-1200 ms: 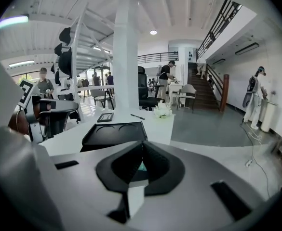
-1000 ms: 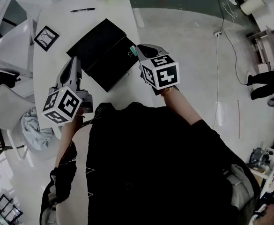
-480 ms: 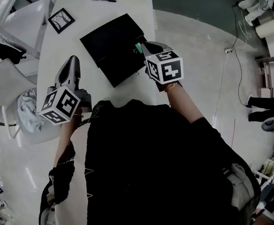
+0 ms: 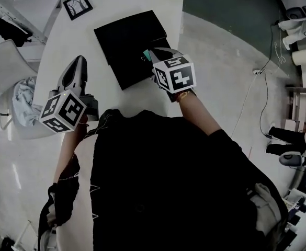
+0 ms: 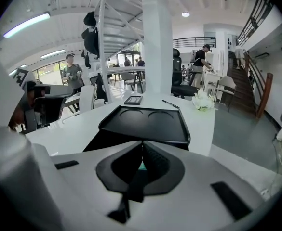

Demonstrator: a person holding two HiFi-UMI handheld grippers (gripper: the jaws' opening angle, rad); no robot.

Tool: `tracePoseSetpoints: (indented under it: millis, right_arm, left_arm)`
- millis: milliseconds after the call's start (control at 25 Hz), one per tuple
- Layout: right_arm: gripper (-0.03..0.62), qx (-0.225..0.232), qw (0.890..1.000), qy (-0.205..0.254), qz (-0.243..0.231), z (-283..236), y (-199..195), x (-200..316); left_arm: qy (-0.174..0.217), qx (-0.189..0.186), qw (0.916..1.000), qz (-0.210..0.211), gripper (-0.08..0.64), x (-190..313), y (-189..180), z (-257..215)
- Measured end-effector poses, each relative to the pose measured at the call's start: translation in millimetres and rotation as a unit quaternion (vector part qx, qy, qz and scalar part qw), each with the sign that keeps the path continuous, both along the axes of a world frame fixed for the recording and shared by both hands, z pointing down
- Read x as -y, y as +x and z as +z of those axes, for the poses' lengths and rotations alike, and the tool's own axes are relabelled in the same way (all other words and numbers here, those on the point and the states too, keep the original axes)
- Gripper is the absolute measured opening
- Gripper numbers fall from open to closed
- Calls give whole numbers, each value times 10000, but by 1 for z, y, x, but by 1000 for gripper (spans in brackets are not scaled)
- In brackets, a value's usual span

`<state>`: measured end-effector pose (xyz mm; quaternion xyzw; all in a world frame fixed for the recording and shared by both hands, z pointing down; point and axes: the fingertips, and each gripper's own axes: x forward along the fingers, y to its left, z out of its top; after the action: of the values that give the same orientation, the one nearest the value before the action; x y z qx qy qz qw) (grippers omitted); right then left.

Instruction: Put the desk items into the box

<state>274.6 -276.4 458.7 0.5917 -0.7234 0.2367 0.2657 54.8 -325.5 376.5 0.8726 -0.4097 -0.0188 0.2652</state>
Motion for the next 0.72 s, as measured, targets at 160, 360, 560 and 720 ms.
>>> tracePoseSetpoints:
  millis: [160, 360, 560, 720]
  right_arm:
    - [9, 54, 9989, -138, -442, 8, -7, -3]
    - [9, 100, 9959, -224, -875, 12, -12, -8]
    - [9, 34, 9926, -320, -1168, 21, -15, -12]
    - [9, -35, 9905, -371, -1323, 26, -15, -12]
  left_arm:
    - [-86, 21, 9988, -477, 11, -20, -9, 3]
    - [-152, 64, 9961, -863, 11, -50, -11, 4]
    - [-172, 53, 9928, -1187, 11, -74, -19, 6]
    - [-210, 35, 9898, -1409, 11, -90, -26, 8]
